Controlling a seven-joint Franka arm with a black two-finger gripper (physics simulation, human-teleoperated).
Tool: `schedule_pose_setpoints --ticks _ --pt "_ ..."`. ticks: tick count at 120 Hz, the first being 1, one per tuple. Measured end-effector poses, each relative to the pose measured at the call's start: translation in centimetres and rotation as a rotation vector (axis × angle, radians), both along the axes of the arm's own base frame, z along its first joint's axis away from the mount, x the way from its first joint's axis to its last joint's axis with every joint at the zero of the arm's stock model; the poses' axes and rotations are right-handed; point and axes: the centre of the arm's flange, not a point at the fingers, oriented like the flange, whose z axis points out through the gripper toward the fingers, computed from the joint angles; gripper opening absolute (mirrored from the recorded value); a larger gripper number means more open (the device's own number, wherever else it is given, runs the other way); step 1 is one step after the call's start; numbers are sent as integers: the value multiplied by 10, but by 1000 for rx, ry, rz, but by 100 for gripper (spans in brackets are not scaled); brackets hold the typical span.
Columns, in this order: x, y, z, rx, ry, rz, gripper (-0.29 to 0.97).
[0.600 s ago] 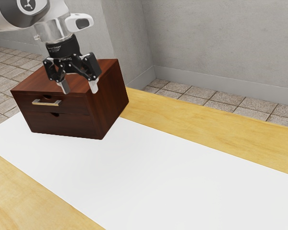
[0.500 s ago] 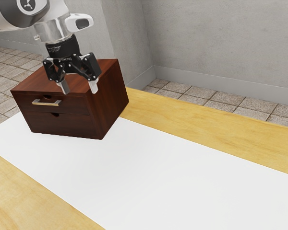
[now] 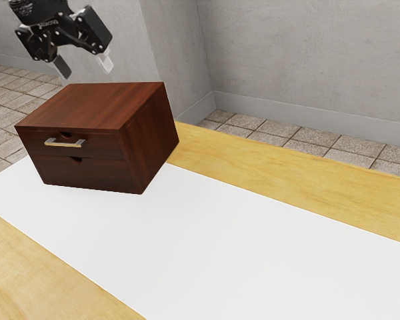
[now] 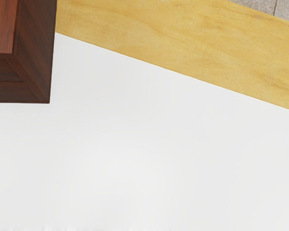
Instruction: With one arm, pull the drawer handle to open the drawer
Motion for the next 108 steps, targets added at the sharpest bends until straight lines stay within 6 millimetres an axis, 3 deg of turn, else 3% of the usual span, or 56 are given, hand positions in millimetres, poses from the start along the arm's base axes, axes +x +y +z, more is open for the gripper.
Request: schedule_pose_setpoints --ticks 12,22,34,41,54,64,76,91,108 --pt "7 17 -24 0 59 38 68" --pt "-22 21 -52 16 95 69 68" --pt "-70 -17 -94 50 116 26 68" --pt "-90 -27 -128 55 161 15 68" --pt "-143 -55 -155 59 207 -26 68" --pt "-168 -70 -177 44 228 -74 68" --pt "-178 -46 -187 44 191 -153 68" --pt "-178 -22 -187 105 148 -387 68" --pt "-183 -14 -190 200 89 -718 68"
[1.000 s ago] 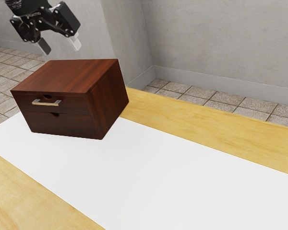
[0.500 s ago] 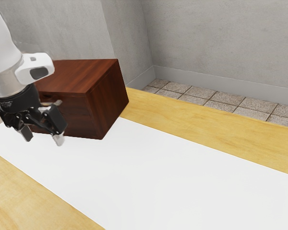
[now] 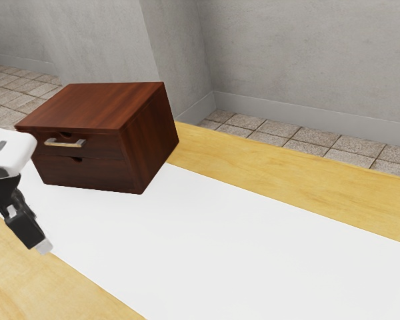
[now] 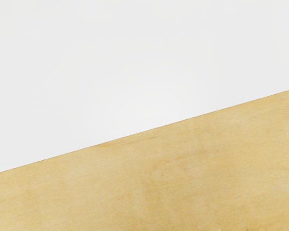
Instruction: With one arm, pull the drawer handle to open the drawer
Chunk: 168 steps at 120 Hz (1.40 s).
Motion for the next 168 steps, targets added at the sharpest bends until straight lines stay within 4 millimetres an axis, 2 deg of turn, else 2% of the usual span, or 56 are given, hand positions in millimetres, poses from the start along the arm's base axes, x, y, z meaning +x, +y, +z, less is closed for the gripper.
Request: schedule_pose_setpoints --ticks 20,35,54,67,97,123,138,168 --pt "-3 31 0 84 -38 -286 68" --pt "0 41 1 160 -46 -442 68" --pt "15 65 -6 192 -93 -558 68" --pt "28 85 -13 205 -133 -598 68" --pt "43 125 -24 284 -176 -660 68" --pt "52 134 -28 372 -135 -698 68" --pt "68 145 -39 365 -113 -698 68" --pt "89 175 -47 345 -115 -665 68"
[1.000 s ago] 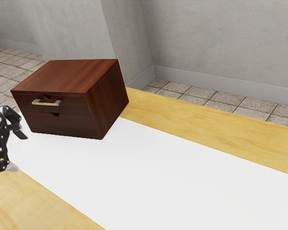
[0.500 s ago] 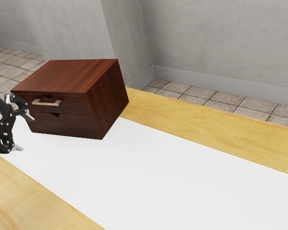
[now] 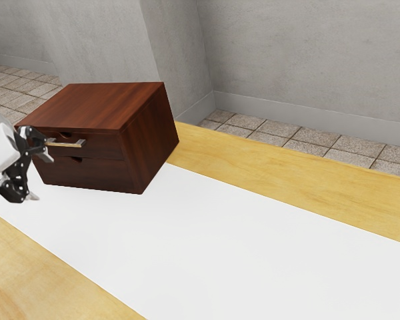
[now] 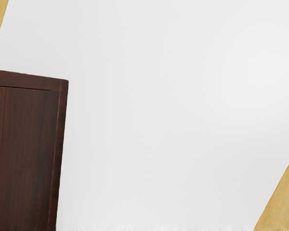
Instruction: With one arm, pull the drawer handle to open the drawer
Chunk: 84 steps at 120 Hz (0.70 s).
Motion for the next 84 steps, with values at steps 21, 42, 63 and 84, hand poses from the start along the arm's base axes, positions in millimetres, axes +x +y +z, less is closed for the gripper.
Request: schedule_pose_setpoints --ticks 21,42,63,84 --pt "13 22 -7 -17 -5 16 68" --pt "22 38 -7 -12 -35 25 68" --pt "41 61 -18 -32 -44 34 68" --pt "52 78 -28 -17 -55 56 68"
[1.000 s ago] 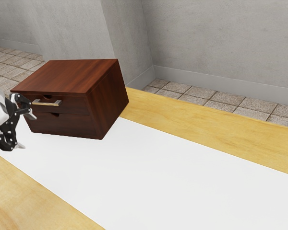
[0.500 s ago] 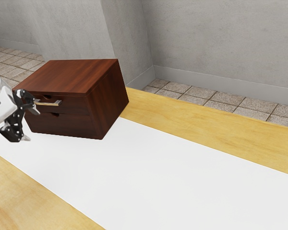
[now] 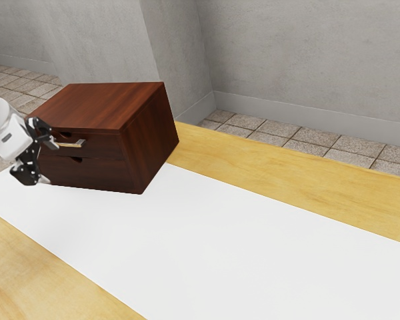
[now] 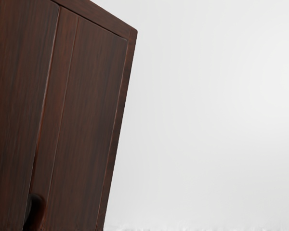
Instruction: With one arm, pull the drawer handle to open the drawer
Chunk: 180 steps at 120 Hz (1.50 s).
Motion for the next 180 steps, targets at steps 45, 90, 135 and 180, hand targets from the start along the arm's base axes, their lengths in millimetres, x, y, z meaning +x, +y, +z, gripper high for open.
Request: schedule_pose_setpoints --ticks 45,90,135,180 --pt "21 31 -7 1 -42 30 68" --pt "43 48 -17 -6 -49 41 68" --pt "53 56 -31 -13 -34 45 68" --pt "55 57 -38 -25 -27 47 64"
